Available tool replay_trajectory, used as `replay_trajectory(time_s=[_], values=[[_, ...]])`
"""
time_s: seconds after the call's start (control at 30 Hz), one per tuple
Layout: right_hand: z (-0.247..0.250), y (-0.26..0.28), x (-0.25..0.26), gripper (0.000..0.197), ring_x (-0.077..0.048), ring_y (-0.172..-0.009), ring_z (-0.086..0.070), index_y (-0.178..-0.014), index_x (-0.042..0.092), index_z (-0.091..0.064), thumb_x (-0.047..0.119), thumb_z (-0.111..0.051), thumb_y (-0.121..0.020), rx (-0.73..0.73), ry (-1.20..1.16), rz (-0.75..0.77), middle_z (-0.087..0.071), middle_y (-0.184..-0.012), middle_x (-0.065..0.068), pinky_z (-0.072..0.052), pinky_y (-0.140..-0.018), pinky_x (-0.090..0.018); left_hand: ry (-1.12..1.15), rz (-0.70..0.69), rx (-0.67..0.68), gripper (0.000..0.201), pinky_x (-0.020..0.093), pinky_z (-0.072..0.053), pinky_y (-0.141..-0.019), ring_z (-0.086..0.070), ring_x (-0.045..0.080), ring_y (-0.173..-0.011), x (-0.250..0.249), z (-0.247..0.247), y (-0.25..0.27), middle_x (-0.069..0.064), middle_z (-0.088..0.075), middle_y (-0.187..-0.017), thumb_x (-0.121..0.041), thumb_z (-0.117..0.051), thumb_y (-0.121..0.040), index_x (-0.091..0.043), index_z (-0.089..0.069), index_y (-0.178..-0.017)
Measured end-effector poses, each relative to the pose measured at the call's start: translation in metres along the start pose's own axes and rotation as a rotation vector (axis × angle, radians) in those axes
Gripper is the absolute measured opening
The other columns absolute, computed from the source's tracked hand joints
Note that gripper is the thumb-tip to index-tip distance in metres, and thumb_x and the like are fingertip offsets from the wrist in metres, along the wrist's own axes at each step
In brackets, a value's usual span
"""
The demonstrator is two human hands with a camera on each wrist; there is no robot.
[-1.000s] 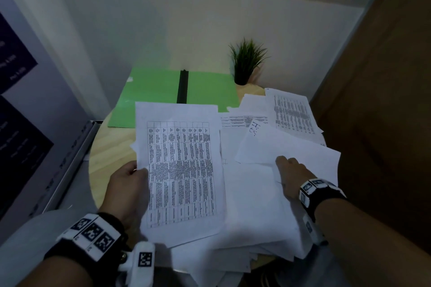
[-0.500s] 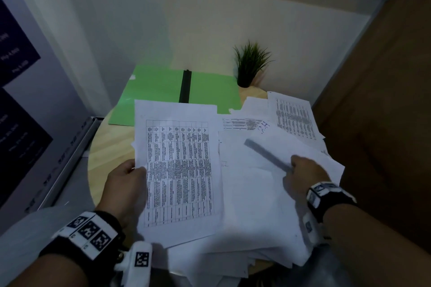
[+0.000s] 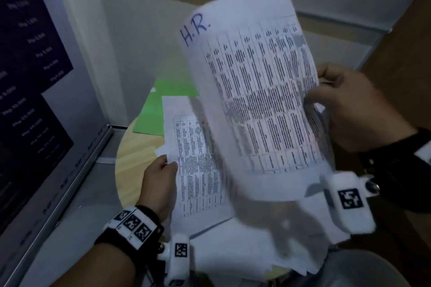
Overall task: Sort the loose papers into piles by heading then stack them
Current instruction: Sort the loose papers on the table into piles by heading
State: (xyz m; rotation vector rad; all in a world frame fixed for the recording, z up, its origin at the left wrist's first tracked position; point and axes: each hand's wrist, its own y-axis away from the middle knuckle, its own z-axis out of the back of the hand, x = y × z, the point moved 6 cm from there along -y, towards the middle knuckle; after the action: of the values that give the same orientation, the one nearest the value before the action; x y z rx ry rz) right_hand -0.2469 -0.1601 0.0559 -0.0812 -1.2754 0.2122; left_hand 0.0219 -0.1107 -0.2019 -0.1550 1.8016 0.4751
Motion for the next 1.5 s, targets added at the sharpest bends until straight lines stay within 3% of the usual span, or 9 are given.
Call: replay_trajectory(time_s=[0.13, 0.37, 0.53, 0.73, 0.9, 1.0, 1.23, 1.4, 1.5], values=[[-0.030, -0.032, -0.003, 0.017, -0.035, -0.067, -0.063, -0.079, 0.006, -0.059, -0.008, -0.055, -0.088, 0.036, 0.003, -0.220, -0.064, -0.075, -0.018, -0.056, -0.061, -0.043, 0.102, 0.005, 0.081, 0.029, 0.062, -0.052, -0.097, -0.071, 0.043, -0.103, -0.012, 0.002, 0.005, 0.018, -0.075, -0.113, -0.005, -0.049, -0.101, -0.011, -0.074, -0.113], [-0.069, -0.056, -0.063, 0.011, -0.029, -0.078, -0.049, -0.101, 0.007, -0.058, 0.014, -0.060, -0.094, 0.143, 0.446, -0.522, -0.052, -0.092, -0.013, -0.043, -0.068, -0.040, 0.349, 0.070, 0.112, 0.028, 0.050, -0.055, -0.095, -0.070, 0.037, -0.109, -0.028, 0.005, 0.012, 0.013, -0.074, -0.119, -0.011, -0.049, -0.105, -0.008, -0.070, -0.122], [-0.101, -0.053, -0.084, 0.017, -0.026, -0.068, -0.048, -0.083, 0.011, -0.055, 0.023, -0.066, -0.086, 0.171, 0.547, -0.451, -0.052, -0.082, -0.014, -0.036, -0.061, -0.036, 0.640, 0.188, 0.022, 0.052, 0.056, -0.045, -0.107, -0.062, 0.035, -0.122, -0.024, 0.015, 0.008, 0.013, -0.064, -0.136, -0.063, -0.048, -0.097, -0.018, -0.067, -0.115], [-0.125, -0.073, -0.069, 0.008, -0.029, -0.074, -0.062, -0.096, 0.007, -0.060, 0.012, -0.066, -0.095, 0.313, 0.513, -0.447, -0.061, -0.092, -0.010, -0.054, -0.057, -0.033, 0.255, -0.059, -0.070, 0.034, 0.053, -0.055, -0.097, -0.072, 0.027, -0.107, -0.025, 0.033, -0.007, 0.003, -0.075, -0.120, -0.004, -0.066, -0.096, -0.013, -0.066, -0.128], [-0.125, -0.106, -0.069, 0.026, -0.028, -0.095, -0.074, -0.115, 0.001, -0.067, 0.024, -0.061, -0.102, 0.445, 0.744, -0.410, -0.073, -0.110, -0.010, -0.065, -0.078, -0.049, 0.013, -0.082, -0.162, 0.028, 0.053, -0.056, -0.096, -0.074, 0.021, -0.100, -0.012, 0.055, -0.030, -0.007, -0.077, -0.111, -0.010, -0.068, -0.089, -0.028, -0.075, -0.109], [-0.128, -0.111, -0.119, 0.029, -0.023, -0.095, -0.073, -0.115, -0.001, -0.071, 0.023, -0.062, -0.101, 0.566, 1.065, -0.375, -0.074, -0.115, -0.013, -0.059, -0.067, -0.031, -0.047, -0.076, -0.189, 0.027, 0.045, -0.058, -0.092, -0.075, 0.021, -0.097, -0.013, 0.066, -0.038, -0.006, -0.078, -0.106, -0.006, -0.065, -0.089, -0.025, -0.075, -0.106], [-0.130, -0.051, -0.291, 0.084, -0.027, -0.107, -0.063, -0.131, 0.023, -0.053, 0.044, -0.095, -0.062, 0.828, 1.267, -0.494, -0.064, -0.128, 0.000, -0.056, -0.093, -0.040, -0.126, -0.046, -0.216, 0.031, 0.052, -0.055, -0.097, -0.074, 0.022, -0.098, -0.007, 0.081, -0.058, -0.005, -0.077, -0.110, -0.005, -0.063, -0.087, -0.019, -0.073, -0.113], [-0.130, -0.032, -0.319, 0.053, -0.025, -0.081, -0.063, -0.106, 0.015, -0.060, 0.026, -0.090, -0.064, 0.874, 1.284, -0.443, -0.068, -0.097, -0.005, -0.051, -0.065, -0.030, -0.147, -0.038, -0.181, 0.033, 0.049, -0.054, -0.097, -0.073, 0.019, -0.098, -0.005, 0.076, -0.057, -0.007, -0.076, -0.108, -0.001, -0.061, -0.090, -0.017, -0.071, -0.117], [-0.113, -0.041, -0.315, 0.026, -0.025, -0.078, -0.067, -0.090, 0.007, -0.069, 0.019, -0.076, -0.068, 0.731, 1.262, -0.395, -0.073, -0.090, -0.008, -0.055, -0.070, -0.030, -0.158, -0.043, -0.169, 0.030, 0.050, -0.058, -0.091, -0.075, 0.021, -0.096, -0.006, 0.073, -0.051, -0.005, -0.078, -0.106, -0.008, -0.059, -0.089, -0.018, -0.073, -0.113]])
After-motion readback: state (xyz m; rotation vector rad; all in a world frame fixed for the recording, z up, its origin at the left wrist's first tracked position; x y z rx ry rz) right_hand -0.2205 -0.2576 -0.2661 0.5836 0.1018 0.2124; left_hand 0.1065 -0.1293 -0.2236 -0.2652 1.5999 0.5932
